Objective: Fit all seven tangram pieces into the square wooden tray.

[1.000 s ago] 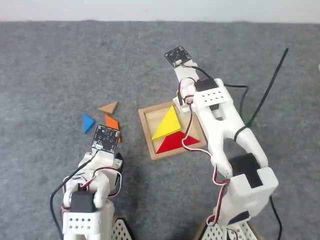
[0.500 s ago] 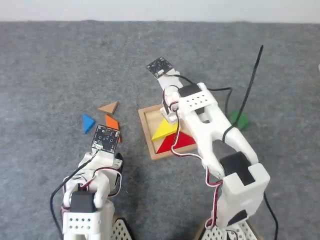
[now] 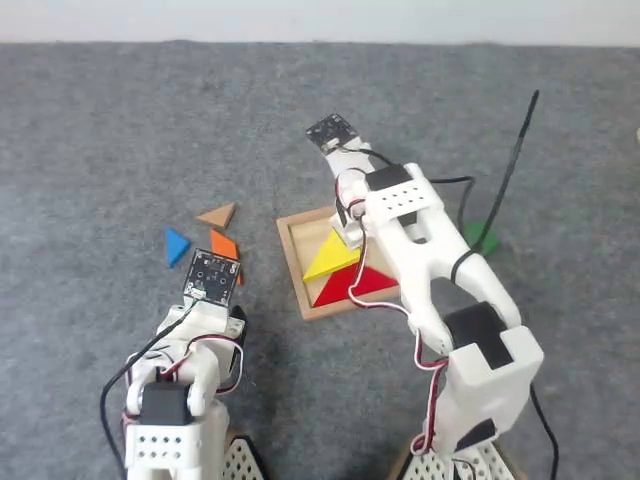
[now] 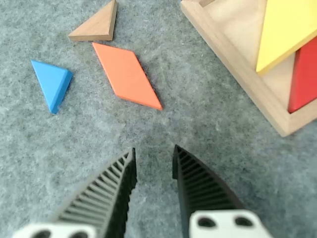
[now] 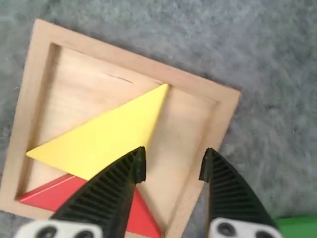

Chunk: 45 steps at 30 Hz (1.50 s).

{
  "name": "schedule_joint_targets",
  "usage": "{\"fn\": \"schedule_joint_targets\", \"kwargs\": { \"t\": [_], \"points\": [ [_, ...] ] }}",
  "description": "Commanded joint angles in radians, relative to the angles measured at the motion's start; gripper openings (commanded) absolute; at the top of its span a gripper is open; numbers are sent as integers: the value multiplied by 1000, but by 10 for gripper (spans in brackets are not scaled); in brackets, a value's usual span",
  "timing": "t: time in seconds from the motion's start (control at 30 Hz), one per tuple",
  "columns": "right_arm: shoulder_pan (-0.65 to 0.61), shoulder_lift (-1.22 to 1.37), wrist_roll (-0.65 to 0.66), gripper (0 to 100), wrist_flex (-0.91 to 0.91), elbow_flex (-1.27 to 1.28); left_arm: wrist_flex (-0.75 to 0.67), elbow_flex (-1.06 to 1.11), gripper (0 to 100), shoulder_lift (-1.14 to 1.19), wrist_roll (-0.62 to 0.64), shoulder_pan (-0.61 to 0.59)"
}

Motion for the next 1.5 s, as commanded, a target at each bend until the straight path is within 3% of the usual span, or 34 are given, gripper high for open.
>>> {"fn": "schedule_joint_targets", "kwargs": {
  "t": [0.0, 0.93, 1.27, 1.47],
  "points": [
    [19, -8, -5, 184, 8, -3, 5, -10, 118, -18, 0, -5],
    [-101, 153, 21, 187, -16, -172, 5, -10, 118, -18, 0, -5],
    [-130, -4, -60, 187, -97, -123, 5, -10, 118, -18, 0, -5],
    [-228, -140, -92, 187, -274, 100, 5, -10, 118, -18, 0, -5]
  ]
}}
